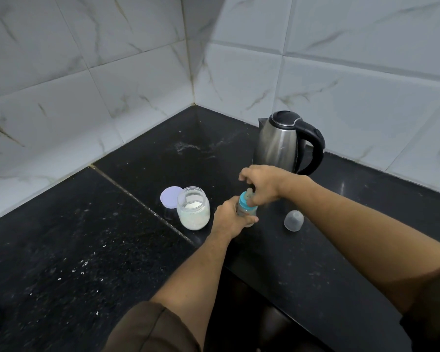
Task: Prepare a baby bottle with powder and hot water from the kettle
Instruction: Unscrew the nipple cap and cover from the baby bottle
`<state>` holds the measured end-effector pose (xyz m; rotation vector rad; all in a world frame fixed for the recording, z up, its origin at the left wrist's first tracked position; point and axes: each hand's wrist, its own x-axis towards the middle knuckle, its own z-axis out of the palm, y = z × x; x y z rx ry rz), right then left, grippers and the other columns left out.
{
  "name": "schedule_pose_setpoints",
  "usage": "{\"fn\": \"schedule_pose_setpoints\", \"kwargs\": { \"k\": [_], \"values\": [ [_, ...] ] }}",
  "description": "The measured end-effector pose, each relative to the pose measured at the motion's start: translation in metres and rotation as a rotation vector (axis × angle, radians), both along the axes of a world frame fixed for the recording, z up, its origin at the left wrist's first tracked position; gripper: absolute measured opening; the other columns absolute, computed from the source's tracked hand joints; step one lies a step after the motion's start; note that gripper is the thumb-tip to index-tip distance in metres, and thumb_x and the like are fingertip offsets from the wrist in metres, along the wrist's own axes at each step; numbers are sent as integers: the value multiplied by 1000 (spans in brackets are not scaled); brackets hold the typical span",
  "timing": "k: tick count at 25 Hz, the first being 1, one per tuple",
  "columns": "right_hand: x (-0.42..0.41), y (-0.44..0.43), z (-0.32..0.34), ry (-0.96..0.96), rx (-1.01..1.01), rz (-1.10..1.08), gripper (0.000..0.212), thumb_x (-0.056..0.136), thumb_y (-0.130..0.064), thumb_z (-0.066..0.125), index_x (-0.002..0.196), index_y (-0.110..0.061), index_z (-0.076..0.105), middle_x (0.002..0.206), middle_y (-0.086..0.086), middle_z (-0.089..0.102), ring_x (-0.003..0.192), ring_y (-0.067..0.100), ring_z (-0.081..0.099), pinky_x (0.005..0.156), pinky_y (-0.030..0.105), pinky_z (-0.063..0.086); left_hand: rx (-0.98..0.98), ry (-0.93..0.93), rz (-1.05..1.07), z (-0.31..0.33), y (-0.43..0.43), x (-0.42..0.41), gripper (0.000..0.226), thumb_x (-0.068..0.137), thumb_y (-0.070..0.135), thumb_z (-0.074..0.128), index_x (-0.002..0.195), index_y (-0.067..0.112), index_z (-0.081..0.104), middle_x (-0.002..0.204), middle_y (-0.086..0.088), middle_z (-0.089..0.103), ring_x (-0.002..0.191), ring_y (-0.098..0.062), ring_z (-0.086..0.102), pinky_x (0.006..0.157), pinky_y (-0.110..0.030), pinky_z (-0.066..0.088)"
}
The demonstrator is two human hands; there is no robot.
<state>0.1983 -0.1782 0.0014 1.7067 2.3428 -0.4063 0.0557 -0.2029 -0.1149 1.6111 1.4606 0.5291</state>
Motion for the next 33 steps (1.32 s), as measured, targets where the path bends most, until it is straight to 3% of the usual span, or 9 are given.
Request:
{"fn": "schedule_pose_setpoints", "kwargs": {
  "k": [3,6,9,12,16,19,22,26,33],
  "values": [
    [-5,1,-2,-71,27,-102,63,80,-70,72,115,-18,66,94,-3,66,86,17,65,79,37,60,13,5,5,-2,0,-2,63,75,31,92,131,19,64,120,3,73,114,-17,68,107,-44,53],
    [-12,-1,-7,-96,44,-93,51,81,-64,77,98,-17,65,83,-4,64,81,16,65,66,31,55,36,30,-13,0,1,-1,59,76,32,92,127,17,65,116,1,74,110,-17,69,103,-42,54],
    [-12,1,-5,-78,-25,-14,37,83,-38,84,110,-21,66,104,-3,66,96,18,64,77,30,56,34,20,-18,0,1,-3,61,75,30,92,128,18,66,116,3,75,109,-15,69,104,-41,54],
    [-11,2,-3,-50,-103,94,48,84,-11,81,125,-23,61,122,-3,54,114,21,59,86,30,54,40,13,-27,-1,0,-4,61,75,30,92,129,18,66,116,3,76,109,-15,70,104,-41,54],
    [-16,2,-6,11,-110,6,79,80,-36,84,147,-21,45,135,1,49,119,23,56,95,37,55,51,33,-33,2,0,-5,56,76,31,91,125,18,66,109,5,74,104,-15,69,99,-38,55],
    [-20,2,-10,-113,11,-51,67,85,-61,73,131,-15,60,112,2,65,99,21,65,81,35,58,61,47,-30,3,-1,-5,58,77,31,90,127,17,65,114,3,74,109,-17,68,99,-36,54],
    [-21,1,-7,-132,15,-14,42,87,-46,77,116,-16,69,95,-1,66,87,18,64,66,27,50,49,56,-33,1,0,-4,61,76,32,91,129,18,65,118,2,75,111,-17,69,103,-40,54],
    [-21,2,1,-93,-72,111,36,84,-9,78,114,-24,65,121,-1,59,109,20,60,86,34,59,51,63,-40,0,1,-4,63,76,31,91,131,17,64,121,1,75,114,-18,69,104,-40,53],
    [0,7,9,118,62,-25,52,79,-25,84,126,-22,61,113,-3,56,103,19,57,86,30,48,58,39,-7,-7,3,-4,64,72,33,93,130,23,67,117,5,75,111,-15,68,103,-38,52]
  ]
}}
